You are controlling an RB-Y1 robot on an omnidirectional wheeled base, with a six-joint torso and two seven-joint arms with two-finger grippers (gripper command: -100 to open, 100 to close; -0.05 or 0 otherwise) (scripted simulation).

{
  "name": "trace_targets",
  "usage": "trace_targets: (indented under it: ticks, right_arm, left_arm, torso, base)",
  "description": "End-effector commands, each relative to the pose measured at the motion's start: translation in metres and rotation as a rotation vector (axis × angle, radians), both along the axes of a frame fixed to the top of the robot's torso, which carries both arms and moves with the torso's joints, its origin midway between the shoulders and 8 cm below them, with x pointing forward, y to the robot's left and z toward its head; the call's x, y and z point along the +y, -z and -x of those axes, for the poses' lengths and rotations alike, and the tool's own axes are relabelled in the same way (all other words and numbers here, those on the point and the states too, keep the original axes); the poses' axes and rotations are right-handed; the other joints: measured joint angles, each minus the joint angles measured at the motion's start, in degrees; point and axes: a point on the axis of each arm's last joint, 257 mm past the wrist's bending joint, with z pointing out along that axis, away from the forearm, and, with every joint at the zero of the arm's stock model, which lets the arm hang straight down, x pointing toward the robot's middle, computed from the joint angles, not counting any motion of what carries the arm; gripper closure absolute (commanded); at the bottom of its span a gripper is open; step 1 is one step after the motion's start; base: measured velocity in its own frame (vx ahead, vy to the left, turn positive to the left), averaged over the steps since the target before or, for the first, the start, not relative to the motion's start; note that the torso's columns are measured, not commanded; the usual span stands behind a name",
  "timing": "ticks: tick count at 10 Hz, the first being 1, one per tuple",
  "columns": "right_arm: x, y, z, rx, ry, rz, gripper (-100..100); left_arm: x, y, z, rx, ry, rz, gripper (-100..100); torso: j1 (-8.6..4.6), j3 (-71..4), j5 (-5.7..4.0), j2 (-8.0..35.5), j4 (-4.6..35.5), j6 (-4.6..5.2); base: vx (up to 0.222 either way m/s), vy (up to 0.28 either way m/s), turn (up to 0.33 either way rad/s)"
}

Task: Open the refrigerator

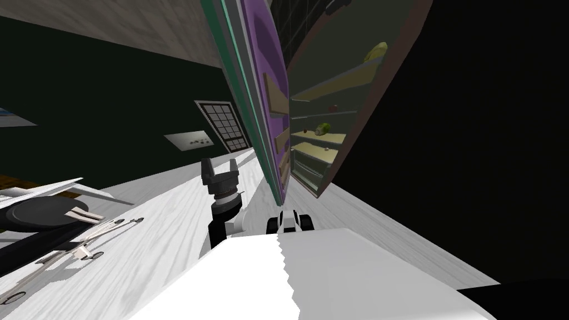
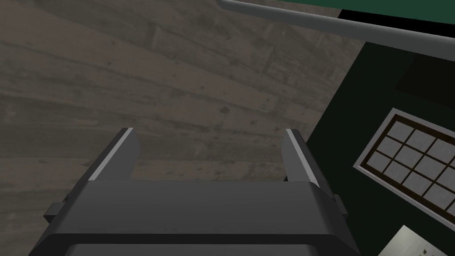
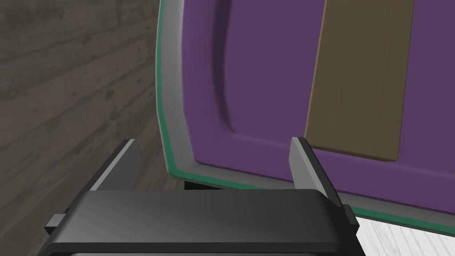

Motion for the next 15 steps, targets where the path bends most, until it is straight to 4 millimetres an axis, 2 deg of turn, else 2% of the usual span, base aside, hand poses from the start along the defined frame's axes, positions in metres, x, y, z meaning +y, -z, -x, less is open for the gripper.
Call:
trace_targets:
  ticks: [1, 4, 5, 6, 8, 9, 11, 12, 14, 15]
  right_arm:
    - [-0.023, 0.003, -0.001, -0.013, 0.037, -0.001, -100]
    - [-0.076, 0.005, -0.005, -0.033, 0.112, -0.006, -100]
    - [-0.076, 0.005, -0.005, -0.033, 0.112, -0.006, -100]
    - [-0.114, 0.009, -0.006, -0.043, 0.166, -0.009, -100]
    - [-0.151, 0.015, -0.006, -0.049, 0.220, -0.011, -100]
    - [-0.152, 0.016, -0.005, -0.050, 0.221, -0.013, -100]
    - [-0.192, 0.024, -0.004, -0.053, 0.277, -0.018, -100]
    - [-0.192, 0.024, -0.004, -0.053, 0.277, -0.018, -100]
    - [-0.233, 0.035, -0.001, -0.053, 0.336, -0.023, -100]
    - [-0.233, 0.035, -0.001, -0.053, 0.336, -0.023, -100]
  left_arm:
    - [0.000, 0.000, 0.000, 0.000, 0.000, 0.000, 0]
    - [0.000, 0.000, 0.000, 0.000, 0.000, 0.000, 0]
    - [0.000, 0.000, 0.000, 0.000, 0.000, 0.000, 0]
    - [0.000, 0.000, 0.000, 0.000, 0.000, 0.000, 0]
    - [0.000, 0.000, 0.000, 0.000, 0.000, 0.000, 0]
    - [0.000, 0.000, 0.000, 0.000, 0.000, 0.000, 0]
    - [0.000, 0.000, 0.000, 0.000, 0.000, 0.000, 0]
    - [0.000, 0.000, 0.000, 0.000, 0.000, 0.000, 0]
    - [0.000, 0.000, 0.000, 0.000, 0.000, 0.000, 0]
    - [0.000, 0.000, 0.000, 0.000, 0.000, 0.000, 0]
  torso:
    - [-0.31, 0.1, -0.08, 0.1, 0.0, 0.02]
    - [-0.20, 0.1, -0.10, 0.1, 0.1, 0.03]
    - [-0.08, 0.1, -0.04, 0.1, 0.0, 0.01]
    - [-0.20, 0.0, -0.05, 0.0, 0.0, 0.01]
    - [0.06, 0.0, 0.01, 0.0, 0.0, 0.01]
    - [-0.08, 0.0, -0.02, 0.0, 0.0, 0.00]
    - [-0.73, 0.1, -0.29, 0.2, 0.1, 0.04]
    - [-0.51, 0.1, -0.23, 0.1, 0.1, 0.05]
    - [-0.22, 0.0, -0.10, 0.0, 0.0, 0.01]
    - [0.08, 0.0, 0.00, 0.0, 0.0, -0.01]
  base:
    - [0.001, 0.116, 0.053]
    - [-0.007, 0.172, 0.082]
    - [-0.003, 0.164, 0.011]
    - [0.011, 0.241, 0.132]
    - [0.025, 0.305, 0.084]
    - [0.007, 0.173, 0.026]
    - [0.001, 0.136, 0.077]
    - [0.000, 0.113, 0.011]
    - [0.004, 0.168, 0.079]
    - [0.011, 0.168, 0.020]
